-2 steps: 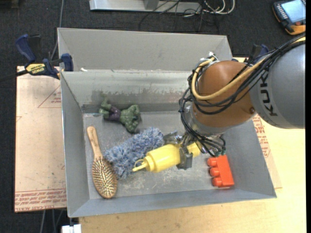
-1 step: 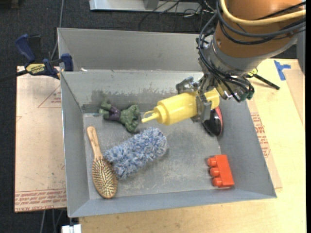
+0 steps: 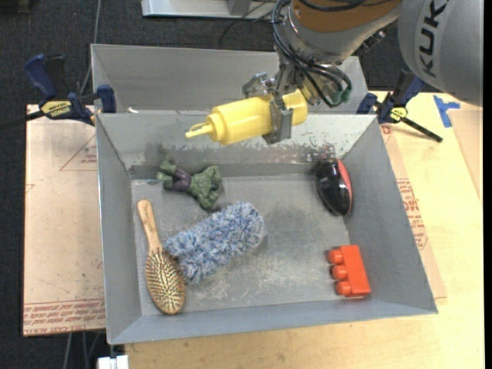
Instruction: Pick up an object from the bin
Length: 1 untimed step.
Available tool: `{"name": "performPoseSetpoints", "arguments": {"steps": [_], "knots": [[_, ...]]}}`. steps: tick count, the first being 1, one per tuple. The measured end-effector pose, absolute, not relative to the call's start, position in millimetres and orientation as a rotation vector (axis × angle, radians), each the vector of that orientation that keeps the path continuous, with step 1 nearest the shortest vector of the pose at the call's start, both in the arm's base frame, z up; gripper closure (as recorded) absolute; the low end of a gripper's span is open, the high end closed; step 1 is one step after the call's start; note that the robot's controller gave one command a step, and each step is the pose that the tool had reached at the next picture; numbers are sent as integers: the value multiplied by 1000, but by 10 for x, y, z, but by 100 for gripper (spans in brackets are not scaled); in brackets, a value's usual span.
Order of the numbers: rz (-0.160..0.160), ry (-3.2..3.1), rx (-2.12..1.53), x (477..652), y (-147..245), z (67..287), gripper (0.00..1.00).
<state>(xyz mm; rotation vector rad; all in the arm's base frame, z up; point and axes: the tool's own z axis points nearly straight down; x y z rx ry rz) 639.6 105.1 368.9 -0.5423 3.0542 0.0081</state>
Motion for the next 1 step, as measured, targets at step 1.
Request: {"name": "performPoseSetpoints", "arguments": {"steps": [1], "knots": [[14,3069,-492,6307,1734,2628,100]]}}
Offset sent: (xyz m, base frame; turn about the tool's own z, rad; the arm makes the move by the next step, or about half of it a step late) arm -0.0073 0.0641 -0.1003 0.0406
